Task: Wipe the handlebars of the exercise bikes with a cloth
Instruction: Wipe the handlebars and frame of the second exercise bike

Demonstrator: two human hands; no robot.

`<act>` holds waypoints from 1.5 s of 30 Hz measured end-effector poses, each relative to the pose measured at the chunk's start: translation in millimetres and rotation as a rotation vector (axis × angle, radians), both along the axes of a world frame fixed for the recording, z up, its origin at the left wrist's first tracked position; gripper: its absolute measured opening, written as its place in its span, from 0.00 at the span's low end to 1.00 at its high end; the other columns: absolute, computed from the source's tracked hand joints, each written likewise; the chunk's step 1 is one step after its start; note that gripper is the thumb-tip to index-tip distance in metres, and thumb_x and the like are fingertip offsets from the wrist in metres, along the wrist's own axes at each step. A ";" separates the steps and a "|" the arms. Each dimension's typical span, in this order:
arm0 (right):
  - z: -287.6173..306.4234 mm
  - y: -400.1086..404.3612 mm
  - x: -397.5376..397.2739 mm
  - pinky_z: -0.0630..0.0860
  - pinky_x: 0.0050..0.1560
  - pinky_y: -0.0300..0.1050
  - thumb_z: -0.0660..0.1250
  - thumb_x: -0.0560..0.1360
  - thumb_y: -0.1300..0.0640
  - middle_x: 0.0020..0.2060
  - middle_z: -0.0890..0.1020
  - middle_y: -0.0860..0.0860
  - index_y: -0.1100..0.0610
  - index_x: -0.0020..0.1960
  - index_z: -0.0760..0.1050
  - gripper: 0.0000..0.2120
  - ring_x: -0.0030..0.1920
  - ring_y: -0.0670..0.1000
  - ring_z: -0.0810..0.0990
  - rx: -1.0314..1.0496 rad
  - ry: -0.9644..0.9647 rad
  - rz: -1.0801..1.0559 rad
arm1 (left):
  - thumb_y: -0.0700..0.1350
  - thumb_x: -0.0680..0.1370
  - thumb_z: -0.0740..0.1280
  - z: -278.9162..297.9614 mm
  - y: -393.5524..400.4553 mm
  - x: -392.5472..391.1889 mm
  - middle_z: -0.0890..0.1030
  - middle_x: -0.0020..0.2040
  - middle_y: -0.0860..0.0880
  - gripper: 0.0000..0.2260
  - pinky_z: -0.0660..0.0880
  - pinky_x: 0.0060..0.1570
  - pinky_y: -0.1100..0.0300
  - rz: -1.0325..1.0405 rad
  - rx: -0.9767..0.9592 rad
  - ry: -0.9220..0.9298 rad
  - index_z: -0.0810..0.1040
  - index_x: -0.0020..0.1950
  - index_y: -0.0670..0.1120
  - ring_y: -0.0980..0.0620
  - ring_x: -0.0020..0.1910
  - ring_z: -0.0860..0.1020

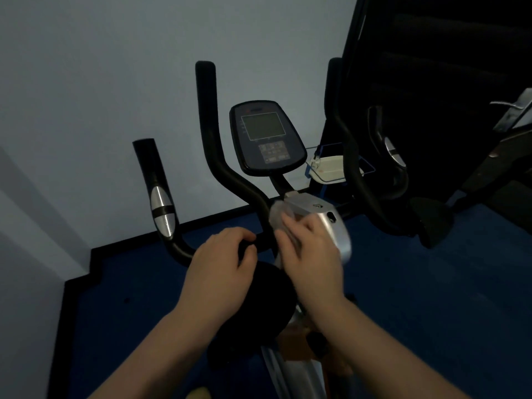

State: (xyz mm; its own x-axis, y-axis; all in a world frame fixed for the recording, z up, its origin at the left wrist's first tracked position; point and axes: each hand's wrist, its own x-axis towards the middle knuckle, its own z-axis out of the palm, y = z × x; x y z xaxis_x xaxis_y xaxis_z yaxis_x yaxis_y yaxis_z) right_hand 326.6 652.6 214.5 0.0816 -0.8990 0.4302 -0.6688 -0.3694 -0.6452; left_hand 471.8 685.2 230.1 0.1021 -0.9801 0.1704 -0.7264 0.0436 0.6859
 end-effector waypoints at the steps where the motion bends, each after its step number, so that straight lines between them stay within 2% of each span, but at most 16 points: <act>1: -3.2 9.4 -11.4 0.73 0.38 0.37 0.65 0.77 0.53 0.44 0.74 0.46 0.51 0.63 0.76 0.15 0.41 0.42 0.72 -0.003 -0.017 0.059 | 0.50 0.79 0.60 -0.6 -0.8 0.5 0.77 0.52 0.59 0.11 0.72 0.54 0.58 0.006 -0.003 0.002 0.75 0.60 0.55 0.59 0.52 0.72; 3: -2.1 4.0 -27.7 0.74 0.39 0.36 0.68 0.75 0.55 0.41 0.74 0.46 0.50 0.61 0.78 0.14 0.41 0.43 0.74 0.012 -0.032 0.142 | 0.49 0.78 0.61 -1.5 -1.9 1.3 0.77 0.52 0.59 0.11 0.72 0.53 0.58 0.011 -0.006 -0.004 0.75 0.59 0.56 0.59 0.52 0.73; 6: 8.1 -26.3 -15.4 0.75 0.45 0.44 0.68 0.76 0.55 0.43 0.76 0.46 0.51 0.60 0.79 0.13 0.45 0.47 0.77 0.044 0.000 0.068 | 0.49 0.78 0.61 -1.5 -4.6 0.6 0.76 0.51 0.59 0.10 0.70 0.51 0.59 0.010 0.003 -0.010 0.76 0.58 0.56 0.59 0.50 0.73; 8: 7.1 -27.1 -3.2 0.76 0.48 0.47 0.67 0.76 0.57 0.45 0.77 0.49 0.53 0.60 0.79 0.13 0.47 0.49 0.78 0.074 -0.130 0.022 | 0.48 0.78 0.61 -1.9 -3.8 -0.2 0.77 0.51 0.59 0.10 0.71 0.49 0.59 0.026 0.009 0.006 0.76 0.58 0.55 0.58 0.49 0.74; 11: -3.2 -2.0 -17.6 0.76 0.46 0.40 0.69 0.75 0.60 0.42 0.78 0.50 0.56 0.59 0.80 0.13 0.44 0.46 0.77 0.009 -0.159 0.104 | 0.48 0.78 0.61 -2.3 -0.5 -0.6 0.77 0.51 0.59 0.09 0.70 0.49 0.62 0.058 -0.017 0.044 0.76 0.57 0.56 0.58 0.51 0.74; 15: 17.2 -17.7 -26.7 0.75 0.47 0.44 0.70 0.74 0.55 0.45 0.82 0.47 0.52 0.56 0.81 0.11 0.47 0.45 0.78 -0.069 -0.026 0.144 | 0.46 0.78 0.60 -1.8 1.9 -0.4 0.77 0.51 0.59 0.08 0.67 0.46 0.70 0.136 -0.081 0.106 0.76 0.55 0.56 0.61 0.52 0.74; 17: 29.7 -32.0 -6.0 0.68 0.52 0.45 0.70 0.73 0.52 0.45 0.83 0.45 0.50 0.54 0.82 0.11 0.51 0.47 0.75 -0.132 -0.006 0.197 | 0.46 0.78 0.60 -1.0 4.7 -1.6 0.76 0.51 0.59 0.09 0.68 0.45 0.69 0.182 -0.099 0.118 0.75 0.55 0.55 0.61 0.51 0.74; 22: 30.0 -51.1 8.0 0.53 0.68 0.40 0.71 0.72 0.49 0.47 0.84 0.46 0.46 0.54 0.82 0.11 0.61 0.47 0.72 -0.125 0.420 0.565 | 0.44 0.77 0.62 -0.2 23.0 6.2 0.77 0.46 0.59 0.07 0.72 0.43 0.62 0.206 -0.165 0.113 0.76 0.49 0.55 0.61 0.44 0.74; 26: 41.2 -62.7 -20.8 0.48 0.76 0.47 0.65 0.76 0.47 0.57 0.81 0.42 0.44 0.59 0.79 0.12 0.68 0.40 0.68 -0.054 0.519 0.818 | 0.42 0.75 0.65 -6.5 39.0 32.8 0.76 0.43 0.61 0.07 0.67 0.38 0.64 0.233 -0.280 0.040 0.76 0.47 0.55 0.61 0.40 0.73; 29: 42.5 -54.6 -3.1 0.48 0.76 0.42 0.62 0.78 0.48 0.61 0.80 0.43 0.47 0.62 0.77 0.14 0.67 0.38 0.70 -0.007 0.515 0.813 | 0.38 0.75 0.66 -7.6 35.7 44.6 0.77 0.45 0.59 0.08 0.70 0.42 0.61 0.218 -0.324 0.033 0.77 0.48 0.51 0.60 0.46 0.74; 34: 52.4 -57.6 2.9 0.54 0.74 0.43 0.69 0.75 0.53 0.59 0.81 0.44 0.50 0.62 0.78 0.16 0.62 0.42 0.76 0.016 0.631 0.865 | 0.41 0.74 0.62 2.3 7.1 69.6 0.78 0.44 0.55 0.08 0.70 0.48 0.62 0.135 -0.374 0.000 0.78 0.49 0.49 0.58 0.46 0.73; 37: 47.1 -51.1 5.7 0.62 0.73 0.48 0.73 0.71 0.52 0.56 0.83 0.42 0.48 0.58 0.80 0.16 0.62 0.43 0.76 0.053 0.505 0.700 | 0.40 0.75 0.61 2.7 -6.4 91.3 0.78 0.44 0.55 0.08 0.70 0.48 0.63 0.091 -0.399 0.027 0.78 0.48 0.49 0.60 0.46 0.73; 39: 43.9 -43.5 25.3 0.70 0.67 0.47 0.73 0.70 0.50 0.54 0.83 0.41 0.44 0.57 0.80 0.16 0.62 0.44 0.76 0.120 0.473 0.612 | 0.39 0.74 0.62 3.3 -14.9 99.9 0.78 0.44 0.55 0.08 0.70 0.50 0.63 0.057 -0.419 0.034 0.78 0.47 0.49 0.61 0.47 0.73; 41: 46.0 -42.7 48.4 0.74 0.57 0.37 0.73 0.70 0.48 0.52 0.84 0.42 0.44 0.57 0.80 0.16 0.54 0.38 0.78 0.250 0.443 0.626 | 0.38 0.73 0.62 4.5 -24.7 105.3 0.78 0.45 0.56 0.09 0.70 0.51 0.61 0.007 -0.440 0.008 0.79 0.46 0.48 0.60 0.47 0.73; 43: 52.9 -44.9 60.9 0.71 0.48 0.26 0.73 0.70 0.47 0.51 0.84 0.42 0.45 0.58 0.80 0.17 0.48 0.35 0.77 0.349 0.500 0.621 | 0.38 0.73 0.62 5.8 -33.0 113.7 0.79 0.46 0.57 0.09 0.70 0.52 0.58 -0.059 -0.453 -0.006 0.80 0.46 0.48 0.58 0.48 0.73; 45: 59.2 -42.4 60.5 0.72 0.47 0.28 0.72 0.70 0.44 0.52 0.83 0.41 0.43 0.60 0.78 0.19 0.47 0.36 0.76 0.361 0.610 0.541 | 0.37 0.74 0.63 6.4 -40.0 128.5 0.79 0.48 0.57 0.09 0.70 0.53 0.58 -0.143 -0.475 -0.008 0.80 0.46 0.47 0.58 0.50 0.74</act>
State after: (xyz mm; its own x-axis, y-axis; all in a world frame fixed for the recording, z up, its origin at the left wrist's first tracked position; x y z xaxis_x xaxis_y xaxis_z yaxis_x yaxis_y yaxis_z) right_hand 387.1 610.1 273.6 0.6562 -0.7436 -0.1288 -0.7271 -0.5772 -0.3718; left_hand 600.3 645.1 236.5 -0.0311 -0.7978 0.6022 -0.6954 0.4500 0.5602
